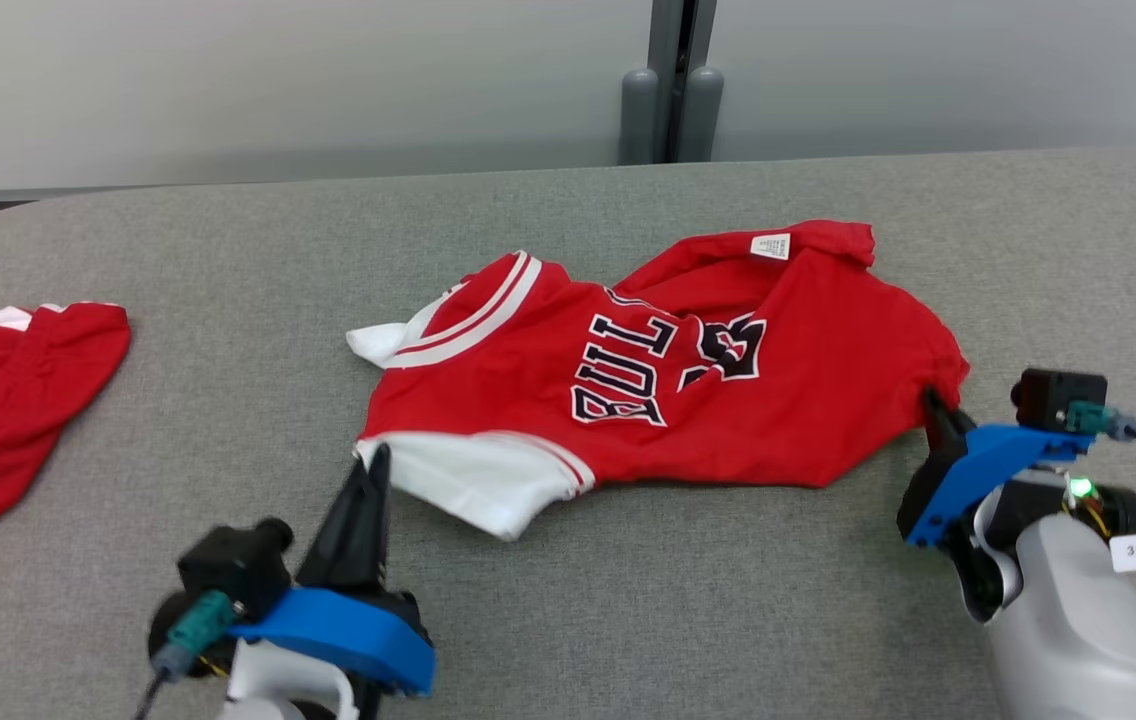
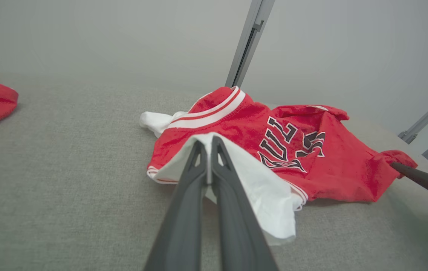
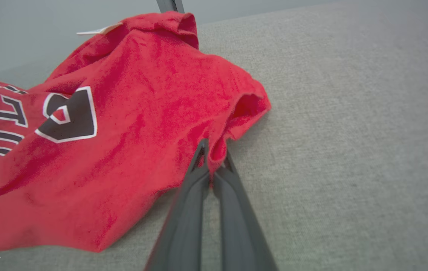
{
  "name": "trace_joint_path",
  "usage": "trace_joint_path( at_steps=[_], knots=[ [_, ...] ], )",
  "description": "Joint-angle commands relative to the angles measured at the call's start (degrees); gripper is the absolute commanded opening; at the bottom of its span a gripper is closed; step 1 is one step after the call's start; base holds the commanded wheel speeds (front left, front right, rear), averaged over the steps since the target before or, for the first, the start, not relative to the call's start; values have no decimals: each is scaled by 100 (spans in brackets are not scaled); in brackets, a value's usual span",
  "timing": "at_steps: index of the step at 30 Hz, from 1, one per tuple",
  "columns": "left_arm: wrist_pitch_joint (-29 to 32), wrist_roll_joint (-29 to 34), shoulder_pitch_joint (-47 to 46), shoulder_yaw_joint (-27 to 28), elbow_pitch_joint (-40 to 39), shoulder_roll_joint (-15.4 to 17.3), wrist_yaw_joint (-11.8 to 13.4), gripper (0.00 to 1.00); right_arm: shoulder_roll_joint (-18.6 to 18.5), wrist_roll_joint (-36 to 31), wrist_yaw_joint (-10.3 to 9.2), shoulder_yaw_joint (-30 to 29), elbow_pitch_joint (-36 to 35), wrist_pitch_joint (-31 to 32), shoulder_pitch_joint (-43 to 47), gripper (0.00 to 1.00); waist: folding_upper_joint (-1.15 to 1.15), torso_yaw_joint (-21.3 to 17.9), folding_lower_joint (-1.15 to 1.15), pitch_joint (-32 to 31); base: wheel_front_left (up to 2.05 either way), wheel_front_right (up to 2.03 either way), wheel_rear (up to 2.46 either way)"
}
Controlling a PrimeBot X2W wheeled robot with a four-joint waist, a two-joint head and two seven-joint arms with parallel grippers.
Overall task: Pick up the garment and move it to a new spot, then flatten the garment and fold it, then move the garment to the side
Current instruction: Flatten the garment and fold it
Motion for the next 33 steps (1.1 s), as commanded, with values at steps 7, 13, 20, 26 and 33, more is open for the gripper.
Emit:
trace_joint_path(
  at_steps=[7, 13, 20, 26, 33],
  knots=[
    [-156, 320, -743, 242, -1030, 583, -175, 0, -243, 837, 1, 731, -1256, -173, -80, 0, 0, -172, 0, -224, 0, 0, 0],
    [134, 527, -1432, 637, -2300, 1107, -144, 0, -526, 1193, 1, 1006, -3224, 70, 195, 0, 0, -298, 0, -397, 0, 0, 0],
    [661, 640, -2433, 963, -3539, 1569, -240, 0, -627, 1022, 0, 690, -5745, 708, 580, 0, 0, -362, 0, -460, 0, 0, 0],
    [1330, 444, -3606, 1063, -4000, 1859, -416, 0, -617, 777, 0, 251, -7650, 1446, 710, 0, 0, -476, 0, -348, 0, 0, 0],
    [1704, 140, -4700, 821, -3149, 1888, -601, 0, -618, 699, 0, 177, -7722, 2035, 423, 0, 0, -581, 0, 187, 0, 0, 0]
  ],
)
